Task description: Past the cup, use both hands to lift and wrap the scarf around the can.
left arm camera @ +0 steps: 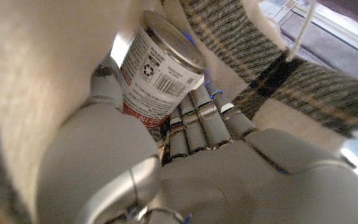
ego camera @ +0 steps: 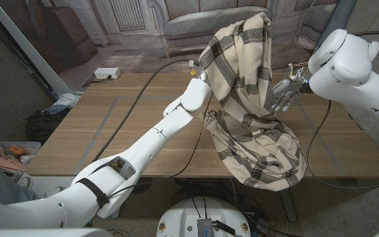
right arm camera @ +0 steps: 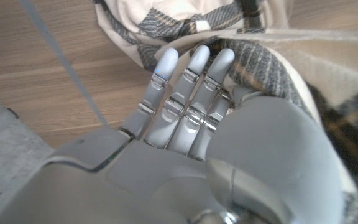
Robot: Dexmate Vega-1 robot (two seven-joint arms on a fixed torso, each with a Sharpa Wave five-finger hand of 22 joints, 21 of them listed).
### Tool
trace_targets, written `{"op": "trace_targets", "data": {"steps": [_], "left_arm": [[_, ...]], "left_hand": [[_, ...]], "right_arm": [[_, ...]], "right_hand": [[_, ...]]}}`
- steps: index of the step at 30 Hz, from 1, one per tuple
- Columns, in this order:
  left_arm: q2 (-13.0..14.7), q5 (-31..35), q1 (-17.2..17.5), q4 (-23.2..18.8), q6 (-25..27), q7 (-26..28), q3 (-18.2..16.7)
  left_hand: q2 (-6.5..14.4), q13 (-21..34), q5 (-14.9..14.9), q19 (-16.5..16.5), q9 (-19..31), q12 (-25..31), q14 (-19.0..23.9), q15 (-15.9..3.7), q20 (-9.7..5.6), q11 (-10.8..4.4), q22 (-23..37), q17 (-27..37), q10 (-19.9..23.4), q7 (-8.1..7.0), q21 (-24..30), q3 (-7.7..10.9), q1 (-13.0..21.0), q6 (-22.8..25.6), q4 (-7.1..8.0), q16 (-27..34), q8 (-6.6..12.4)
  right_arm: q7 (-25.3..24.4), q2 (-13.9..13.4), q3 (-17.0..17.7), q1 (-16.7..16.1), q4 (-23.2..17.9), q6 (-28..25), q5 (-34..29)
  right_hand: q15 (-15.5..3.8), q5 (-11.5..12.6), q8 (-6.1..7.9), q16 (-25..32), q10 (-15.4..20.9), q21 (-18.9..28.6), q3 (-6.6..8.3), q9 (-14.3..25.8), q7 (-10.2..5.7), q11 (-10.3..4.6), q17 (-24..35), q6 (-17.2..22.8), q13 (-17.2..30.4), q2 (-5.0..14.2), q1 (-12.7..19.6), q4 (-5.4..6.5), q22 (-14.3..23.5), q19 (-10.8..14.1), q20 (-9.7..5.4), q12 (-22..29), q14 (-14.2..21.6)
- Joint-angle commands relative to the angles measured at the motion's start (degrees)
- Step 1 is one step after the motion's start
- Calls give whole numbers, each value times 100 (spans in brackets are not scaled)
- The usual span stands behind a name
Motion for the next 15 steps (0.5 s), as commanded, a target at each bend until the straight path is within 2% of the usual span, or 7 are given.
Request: {"op": "trace_targets", "data": {"steps": [1,4,7,10,12,15], "left_arm": [[-107,171,28,80,276,138,42],[-90,238,70,35,306,177,62],[-68,306,82,-4,354,188,86],[-50,404,81,-38,432,220,112],[-31,460,70,-61,497,213,132],[-23,500,50,-67,560,193,157]], "left_hand": [[871,5,24,-26,5,27,43,-398,-63,-802,5,5,788,-387,-5,1206,488,1831,1151,34,39],[867,0,24,-42,-3,23,39,-396,-56,-797,5,5,790,-385,-12,1210,483,1832,1152,32,38],[861,-7,23,-44,-10,20,36,-384,-53,-806,5,5,798,-386,-14,1212,477,1832,1153,30,38],[857,-7,24,-50,-15,17,40,-384,-52,-821,6,4,794,-391,-16,1216,474,1839,1154,31,42],[856,-16,24,-56,-20,11,33,-376,-49,-822,6,3,794,-390,-19,1221,473,1833,1153,27,40],[851,-19,25,-70,-30,8,34,-381,-45,-822,6,3,794,-378,-25,1224,468,1842,1154,27,41]], "right_arm": [[116,-38,-663,1374,-603,10,1039],[116,-37,-743,1643,-685,10,1233],[17,6,-634,1720,-746,10,1471],[-382,-17,-504,1821,-827,10,2087],[-635,-23,-221,1765,-857,190,2609],[-979,-121,-59,1810,-945,362,3185]], "right_hand": [[-14,10,33,38,50,47,32,33,56,1,20,12,22,18,70,-6,18,80,-731,41,71],[-16,9,32,44,35,51,35,37,67,4,25,8,30,20,78,-9,18,88,-731,39,81],[-10,7,32,28,14,53,38,56,72,7,15,-13,45,17,83,-11,16,96,-735,38,63],[-7,5,37,22,5,48,38,67,73,9,11,-13,54,18,80,-7,14,88,-741,40,58],[-9,5,38,19,-3,43,39,74,75,9,8,-17,60,18,80,-7,13,81,-744,40,55],[-12,5,38,17,-18,37,41,80,73,8,9,-21,70,16,86,-10,11,72,-747,39,50]]}}
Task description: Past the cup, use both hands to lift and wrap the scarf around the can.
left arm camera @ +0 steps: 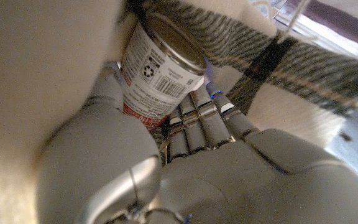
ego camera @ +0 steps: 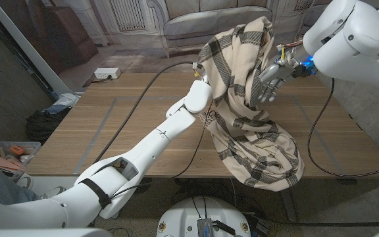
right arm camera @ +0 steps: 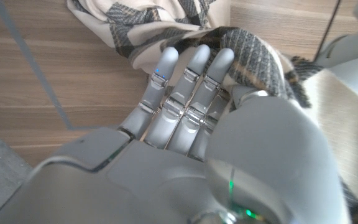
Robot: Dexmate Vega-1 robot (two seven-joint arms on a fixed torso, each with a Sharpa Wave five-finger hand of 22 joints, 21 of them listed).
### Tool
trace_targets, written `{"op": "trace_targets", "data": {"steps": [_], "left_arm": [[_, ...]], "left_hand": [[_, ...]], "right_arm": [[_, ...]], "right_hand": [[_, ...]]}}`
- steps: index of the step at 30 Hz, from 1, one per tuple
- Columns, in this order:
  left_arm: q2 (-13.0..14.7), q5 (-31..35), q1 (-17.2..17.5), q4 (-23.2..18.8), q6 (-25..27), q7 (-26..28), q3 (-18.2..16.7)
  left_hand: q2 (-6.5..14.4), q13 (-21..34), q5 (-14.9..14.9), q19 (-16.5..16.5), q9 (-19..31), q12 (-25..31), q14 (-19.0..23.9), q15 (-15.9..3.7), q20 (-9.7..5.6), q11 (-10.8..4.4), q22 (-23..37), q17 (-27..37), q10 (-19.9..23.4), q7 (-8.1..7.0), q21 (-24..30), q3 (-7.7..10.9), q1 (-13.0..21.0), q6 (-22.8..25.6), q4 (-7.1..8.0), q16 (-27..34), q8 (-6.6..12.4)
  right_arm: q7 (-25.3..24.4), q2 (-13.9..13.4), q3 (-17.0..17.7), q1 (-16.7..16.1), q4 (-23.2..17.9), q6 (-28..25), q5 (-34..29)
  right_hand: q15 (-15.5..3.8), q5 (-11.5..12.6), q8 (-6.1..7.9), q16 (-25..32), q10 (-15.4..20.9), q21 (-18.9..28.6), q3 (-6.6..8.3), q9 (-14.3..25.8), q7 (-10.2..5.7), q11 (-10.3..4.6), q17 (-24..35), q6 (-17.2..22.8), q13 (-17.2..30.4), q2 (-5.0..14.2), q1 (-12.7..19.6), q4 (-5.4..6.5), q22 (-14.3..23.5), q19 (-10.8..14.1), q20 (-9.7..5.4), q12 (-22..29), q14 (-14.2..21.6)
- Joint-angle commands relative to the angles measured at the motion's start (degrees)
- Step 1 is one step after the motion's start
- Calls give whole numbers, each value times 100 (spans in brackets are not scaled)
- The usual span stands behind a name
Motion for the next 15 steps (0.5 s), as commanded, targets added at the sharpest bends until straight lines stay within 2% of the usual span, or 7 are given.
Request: {"op": "trace_targets", "data": {"steps": [1,5,9,15], "left_arm": [[49,258,-2,-97,291,22,101],[49,295,-34,-69,363,-25,146],[31,330,-61,-18,403,-44,189],[6,351,-136,78,495,-196,285]], "left_hand": [[851,5,29,-41,7,14,35,-380,-76,-823,6,20,795,-389,-25,1206,468,1830,1171,28,50],[851,4,31,-51,7,14,17,-401,-72,-822,6,20,797,-403,-30,1216,466,1821,1172,21,52],[850,5,33,-66,12,13,20,-403,-76,-824,6,20,796,-390,-36,1223,464,1815,1172,22,58],[844,8,33,-83,18,13,13,-395,-78,-813,6,19,793,-379,-44,1231,458,1811,1173,20,66]], "right_arm": [[-1012,-145,492,442,-368,404,2091],[-1347,-271,809,432,-405,642,2737],[-1684,-341,1199,281,-377,874,3289],[-2314,-175,1592,105,-384,1135,3845]], "right_hand": [[-5,9,35,-3,-18,15,43,27,21,7,9,26,20,-15,56,-9,10,0,-755,40,40],[-17,9,37,-2,-27,11,45,42,10,8,17,17,37,-24,69,-17,9,-5,-756,45,36],[-20,10,44,5,-50,10,44,64,-14,6,26,17,60,-22,76,-15,12,-10,-757,48,42],[-20,11,44,26,-75,16,37,84,-22,4,46,10,98,-13,67,0,17,-5,-755,57,74]]}}
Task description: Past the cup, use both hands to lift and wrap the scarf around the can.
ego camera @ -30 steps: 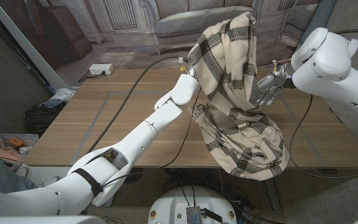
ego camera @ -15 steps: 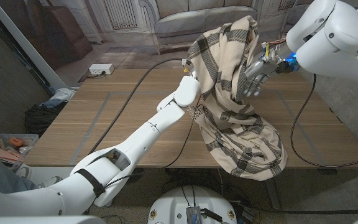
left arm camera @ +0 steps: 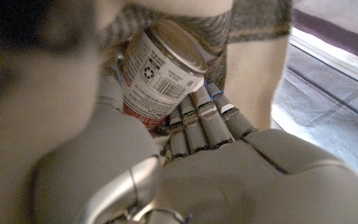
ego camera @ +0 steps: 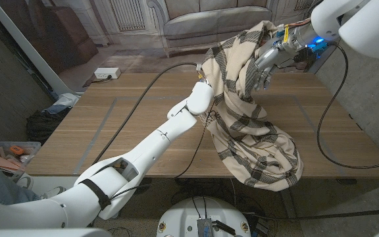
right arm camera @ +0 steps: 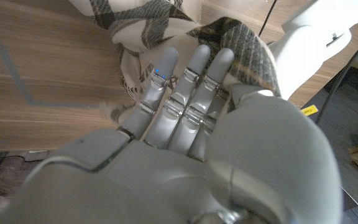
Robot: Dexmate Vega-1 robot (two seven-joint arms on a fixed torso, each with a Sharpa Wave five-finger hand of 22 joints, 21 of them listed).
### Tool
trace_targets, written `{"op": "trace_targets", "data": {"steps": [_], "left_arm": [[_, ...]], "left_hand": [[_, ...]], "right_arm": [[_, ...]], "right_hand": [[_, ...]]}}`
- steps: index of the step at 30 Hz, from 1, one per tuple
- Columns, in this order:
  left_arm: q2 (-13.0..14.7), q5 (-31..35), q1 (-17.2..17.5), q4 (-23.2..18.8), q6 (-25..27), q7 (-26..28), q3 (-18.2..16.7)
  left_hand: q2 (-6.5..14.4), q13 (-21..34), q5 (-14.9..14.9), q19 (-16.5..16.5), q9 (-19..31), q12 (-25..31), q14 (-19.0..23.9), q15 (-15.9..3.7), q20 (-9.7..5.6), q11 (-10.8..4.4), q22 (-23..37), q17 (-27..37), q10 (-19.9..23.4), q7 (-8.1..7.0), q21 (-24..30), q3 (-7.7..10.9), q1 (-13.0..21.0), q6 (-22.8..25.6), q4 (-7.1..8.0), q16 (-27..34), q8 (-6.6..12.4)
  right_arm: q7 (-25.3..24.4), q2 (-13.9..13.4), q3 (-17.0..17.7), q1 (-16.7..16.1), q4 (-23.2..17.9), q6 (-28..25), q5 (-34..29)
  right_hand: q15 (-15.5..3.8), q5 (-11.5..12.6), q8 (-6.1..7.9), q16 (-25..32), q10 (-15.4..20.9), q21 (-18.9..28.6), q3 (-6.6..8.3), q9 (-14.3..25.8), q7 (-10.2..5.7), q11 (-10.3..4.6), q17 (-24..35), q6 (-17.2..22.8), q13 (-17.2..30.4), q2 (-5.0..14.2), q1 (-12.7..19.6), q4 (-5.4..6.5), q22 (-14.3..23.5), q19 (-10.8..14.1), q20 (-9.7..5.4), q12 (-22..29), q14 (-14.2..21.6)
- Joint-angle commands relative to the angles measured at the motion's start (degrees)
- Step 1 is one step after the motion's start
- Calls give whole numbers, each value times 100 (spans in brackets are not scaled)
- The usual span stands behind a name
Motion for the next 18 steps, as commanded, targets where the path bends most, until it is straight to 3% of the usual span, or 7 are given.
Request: {"op": "trace_targets", "data": {"steps": [1,6,11,18], "left_arm": [[-30,104,-103,146,211,-217,155],[-48,86,-116,202,296,-374,233],[-56,12,-105,260,317,-577,305],[-24,-14,-61,243,372,-786,388]], "left_hand": [[844,17,40,-22,24,42,16,-401,-81,-814,6,20,793,-379,-1,1232,457,1795,1172,32,55],[840,21,41,-40,23,50,-2,-397,-91,-806,6,19,809,-381,-9,1239,451,1799,1174,25,62],[842,25,43,-65,30,45,7,-403,-80,-806,5,19,795,-385,-19,1247,448,1781,1175,30,64],[836,27,44,-73,33,44,5,-400,-78,-806,4,18,793,-378,-23,1258,441,1781,1176,30,74]], "right_arm": [[-1218,92,945,-242,-88,537,1498],[-1900,387,1025,-267,-112,514,1705],[-2560,597,835,-47,-182,354,1672],[-3170,845,455,460,0,50,1600]], "right_hand": [[-30,30,28,32,-25,21,19,40,-36,-5,22,15,52,12,47,10,18,1,-754,59,83],[-35,45,-9,155,-57,118,-19,17,-66,5,116,16,49,19,89,7,55,81,-797,27,283],[-2,143,-104,366,8,878,-335,30,-105,46,643,85,13,47,278,96,137,32,-886,-100,544],[0,163,-170,382,44,1116,-390,-8,-102,41,776,125,-8,45,332,107,97,42,-888,-176,695]]}}
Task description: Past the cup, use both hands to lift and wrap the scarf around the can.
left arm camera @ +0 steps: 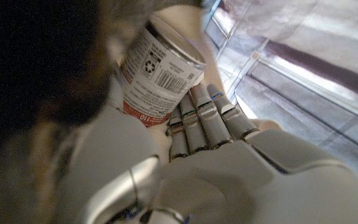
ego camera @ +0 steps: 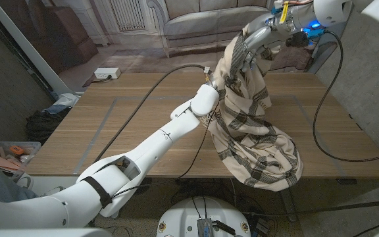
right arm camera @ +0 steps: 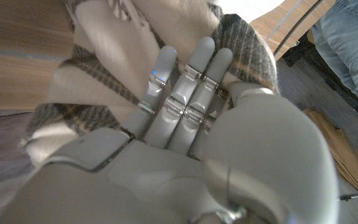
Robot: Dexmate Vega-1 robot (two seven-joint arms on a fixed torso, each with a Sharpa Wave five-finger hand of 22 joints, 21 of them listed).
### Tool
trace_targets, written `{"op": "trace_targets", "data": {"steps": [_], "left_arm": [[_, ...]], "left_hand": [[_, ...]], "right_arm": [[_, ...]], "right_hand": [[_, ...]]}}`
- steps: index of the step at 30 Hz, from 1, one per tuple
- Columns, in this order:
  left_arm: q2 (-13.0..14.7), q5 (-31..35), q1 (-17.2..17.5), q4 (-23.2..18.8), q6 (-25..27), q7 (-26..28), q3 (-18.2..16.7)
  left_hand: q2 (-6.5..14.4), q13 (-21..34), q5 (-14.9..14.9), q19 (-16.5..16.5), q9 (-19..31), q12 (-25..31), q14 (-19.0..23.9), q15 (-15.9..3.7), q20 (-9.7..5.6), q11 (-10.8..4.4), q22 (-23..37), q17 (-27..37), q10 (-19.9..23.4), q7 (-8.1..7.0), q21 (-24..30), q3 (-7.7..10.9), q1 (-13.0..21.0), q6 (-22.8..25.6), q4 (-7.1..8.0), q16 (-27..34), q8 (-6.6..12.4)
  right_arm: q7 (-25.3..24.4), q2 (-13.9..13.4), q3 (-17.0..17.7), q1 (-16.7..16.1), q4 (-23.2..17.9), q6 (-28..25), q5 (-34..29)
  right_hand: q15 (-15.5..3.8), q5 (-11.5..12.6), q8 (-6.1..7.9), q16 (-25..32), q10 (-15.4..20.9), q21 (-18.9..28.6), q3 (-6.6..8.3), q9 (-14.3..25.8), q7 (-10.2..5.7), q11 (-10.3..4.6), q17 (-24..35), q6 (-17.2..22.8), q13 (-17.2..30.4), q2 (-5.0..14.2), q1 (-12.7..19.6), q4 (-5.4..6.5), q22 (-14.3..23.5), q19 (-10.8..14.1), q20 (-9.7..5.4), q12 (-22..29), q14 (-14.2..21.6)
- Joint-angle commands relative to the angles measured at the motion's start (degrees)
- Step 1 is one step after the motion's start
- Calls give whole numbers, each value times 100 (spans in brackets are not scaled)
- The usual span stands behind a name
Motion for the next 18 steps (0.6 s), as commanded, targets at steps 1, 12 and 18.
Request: {"op": "trace_targets", "data": {"steps": [1,12,18], "left_arm": [[19,-87,34,41,103,-380,150],[118,-106,88,-130,39,-644,250],[171,-50,57,-266,23,-742,311]], "left_hand": [[833,23,31,-23,12,30,7,-415,-67,-798,4,22,787,-387,-23,1243,440,1773,1191,31,31],[829,21,32,-36,12,31,-2,-411,-62,-802,3,22,796,-370,-29,1260,430,1777,1193,30,43],[824,15,32,-44,19,31,2,-408,-58,-802,3,21,805,-399,-32,1267,425,1774,1193,32,52]], "right_arm": [[-1253,459,-381,608,174,-362,120],[-1765,629,-1669,1483,822,-705,-336],[-2034,738,-2676,1869,1091,-832,-862]], "right_hand": [[-10,30,-56,65,79,179,-53,8,-54,-6,102,118,-8,17,91,-6,-6,54,-883,-49,195],[-15,32,-133,221,145,661,-166,-17,-40,19,418,171,-96,47,233,-9,-2,170,-897,-207,460],[-29,35,-217,660,112,1103,-350,-51,-30,30,885,221,-289,73,408,-33,54,447,-896,-335,767]]}}
